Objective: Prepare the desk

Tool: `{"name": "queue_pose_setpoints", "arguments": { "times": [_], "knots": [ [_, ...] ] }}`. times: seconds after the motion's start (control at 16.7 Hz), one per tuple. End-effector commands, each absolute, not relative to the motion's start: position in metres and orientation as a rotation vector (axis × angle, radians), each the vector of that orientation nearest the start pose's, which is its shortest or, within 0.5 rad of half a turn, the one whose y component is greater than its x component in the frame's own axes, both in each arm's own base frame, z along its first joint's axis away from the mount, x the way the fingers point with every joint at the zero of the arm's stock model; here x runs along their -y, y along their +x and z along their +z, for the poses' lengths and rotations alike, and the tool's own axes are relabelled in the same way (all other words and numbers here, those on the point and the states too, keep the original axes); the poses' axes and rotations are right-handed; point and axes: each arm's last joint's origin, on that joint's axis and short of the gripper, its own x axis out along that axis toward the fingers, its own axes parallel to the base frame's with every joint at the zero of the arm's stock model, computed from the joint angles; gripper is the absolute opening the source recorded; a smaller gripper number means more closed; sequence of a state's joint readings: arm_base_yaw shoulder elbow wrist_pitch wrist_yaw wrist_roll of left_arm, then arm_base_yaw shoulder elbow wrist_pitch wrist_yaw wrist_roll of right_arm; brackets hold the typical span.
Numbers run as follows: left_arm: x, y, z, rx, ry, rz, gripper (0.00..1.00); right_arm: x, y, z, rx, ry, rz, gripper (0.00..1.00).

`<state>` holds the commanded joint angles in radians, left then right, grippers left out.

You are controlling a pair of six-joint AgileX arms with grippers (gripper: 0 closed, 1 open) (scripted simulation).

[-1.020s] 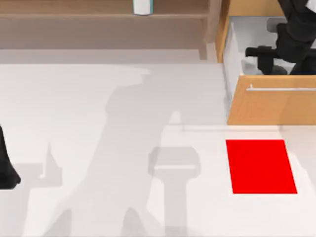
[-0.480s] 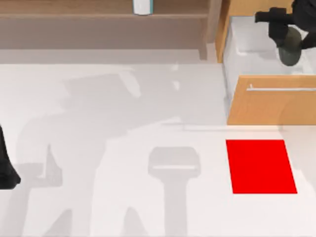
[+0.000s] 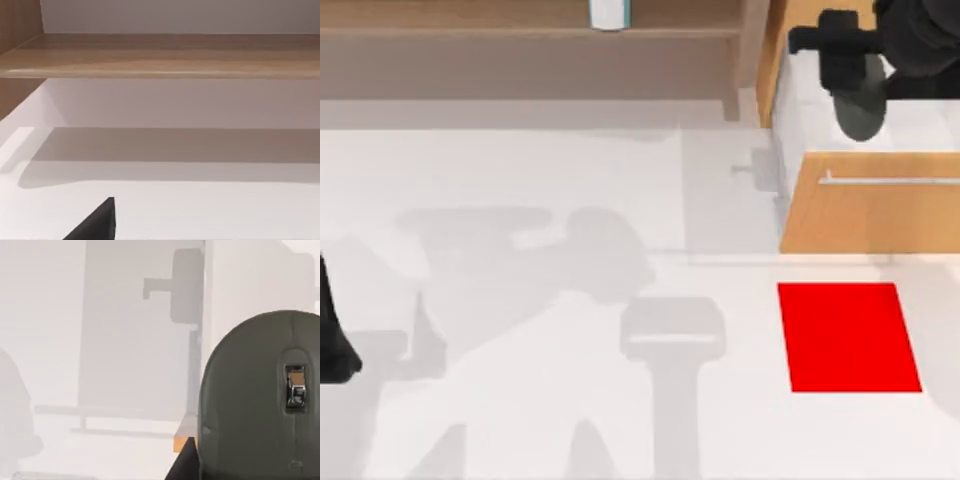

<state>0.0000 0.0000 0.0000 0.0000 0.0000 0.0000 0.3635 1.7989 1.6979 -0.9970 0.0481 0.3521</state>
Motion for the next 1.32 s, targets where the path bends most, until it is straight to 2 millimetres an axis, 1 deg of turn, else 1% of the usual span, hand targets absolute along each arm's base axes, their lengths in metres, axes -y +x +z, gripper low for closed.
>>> {"name": "queue_pose_setpoints", "arguments": {
  "times": [0.18,0.3,0.42,0.54,0.72,0.9,1.02,1.08,1.32],
  "knots": [
    [0.001,0.106,0.160,0.000,0.000,0.000,1.00,-0.153,0.326,0.292,-1.152,0.063,0.150,0.00],
    [0.001,0.106,0.160,0.000,0.000,0.000,1.00,-0.159,0.312,0.276,-1.197,0.048,0.166,0.00],
    [0.001,0.106,0.160,0.000,0.000,0.000,1.00,-0.161,0.302,0.254,-1.252,0.033,0.162,0.00],
    [0.001,0.106,0.160,0.000,0.000,0.000,1.00,-0.160,0.295,0.229,-1.312,0.022,0.140,0.00],
    [0.001,0.106,0.160,0.000,0.000,0.000,1.00,-0.152,0.291,0.191,-1.394,0.012,0.084,0.00],
    [0.001,0.106,0.160,0.000,0.000,0.000,1.00,-0.142,0.291,0.162,-1.448,0.016,0.025,0.00],
    [0.001,0.106,0.160,0.000,0.000,0.000,1.00,-0.136,0.293,0.150,-1.463,0.024,-0.004,0.00],
    [0.001,0.106,0.160,0.000,0.000,0.000,1.00,-0.135,0.294,0.148,-1.465,0.026,-0.011,0.00],
    [0.001,0.106,0.160,0.000,0.000,0.000,1.00,-0.134,0.294,0.147,-1.466,0.028,-0.014,0.00]
  ]
}}
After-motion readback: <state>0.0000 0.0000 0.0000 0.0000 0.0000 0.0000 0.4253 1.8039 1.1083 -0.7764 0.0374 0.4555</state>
